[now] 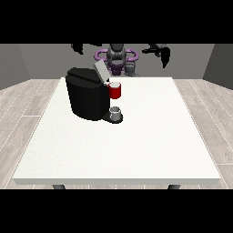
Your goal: Insert the coffee pod into the coffee machine and close the lid
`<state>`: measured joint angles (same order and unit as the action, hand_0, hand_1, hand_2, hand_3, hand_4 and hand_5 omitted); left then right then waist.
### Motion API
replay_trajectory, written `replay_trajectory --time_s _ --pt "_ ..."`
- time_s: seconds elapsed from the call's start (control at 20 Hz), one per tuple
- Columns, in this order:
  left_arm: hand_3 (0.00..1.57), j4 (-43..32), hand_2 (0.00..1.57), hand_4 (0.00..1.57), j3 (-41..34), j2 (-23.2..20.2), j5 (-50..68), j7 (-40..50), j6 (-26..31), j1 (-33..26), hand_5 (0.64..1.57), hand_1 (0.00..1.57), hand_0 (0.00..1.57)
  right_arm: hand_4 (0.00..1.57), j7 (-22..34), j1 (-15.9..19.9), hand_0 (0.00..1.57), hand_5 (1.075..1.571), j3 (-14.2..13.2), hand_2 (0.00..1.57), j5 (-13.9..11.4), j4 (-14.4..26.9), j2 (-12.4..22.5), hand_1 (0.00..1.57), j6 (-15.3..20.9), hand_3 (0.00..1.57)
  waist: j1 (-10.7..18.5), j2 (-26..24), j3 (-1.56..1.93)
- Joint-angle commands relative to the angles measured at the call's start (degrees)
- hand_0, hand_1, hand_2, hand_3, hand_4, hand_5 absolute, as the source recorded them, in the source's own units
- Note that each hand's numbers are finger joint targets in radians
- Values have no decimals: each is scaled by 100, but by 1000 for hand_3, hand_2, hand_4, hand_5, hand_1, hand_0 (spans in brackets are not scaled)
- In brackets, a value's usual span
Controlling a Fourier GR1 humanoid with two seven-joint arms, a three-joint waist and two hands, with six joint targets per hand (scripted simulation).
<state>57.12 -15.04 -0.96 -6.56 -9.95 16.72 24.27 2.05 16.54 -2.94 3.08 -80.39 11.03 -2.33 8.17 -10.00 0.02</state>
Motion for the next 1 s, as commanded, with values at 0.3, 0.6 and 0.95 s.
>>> replay_trajectory --time_s 0.3,0.6,0.95 --pt "0 1283 0 0 361 90 453 723 -404 -401 1571 0 0 0 -127 530 0 1571 -462 0 306 870 147 0 -319 0 97 564 1" --pt "0 1931 0 0 513 49 517 815 -243 -1000 1571 0 0 0 -510 756 0 1571 9 0 -205 1165 -445 0 119 0 35 738 -1" --pt "0 2274 0 0 596 -126 574 671 -507 -1244 1571 0 0 0 -378 1364 0 1571 -47 0 -298 1492 -337 0 30 0 -147 982 -2"
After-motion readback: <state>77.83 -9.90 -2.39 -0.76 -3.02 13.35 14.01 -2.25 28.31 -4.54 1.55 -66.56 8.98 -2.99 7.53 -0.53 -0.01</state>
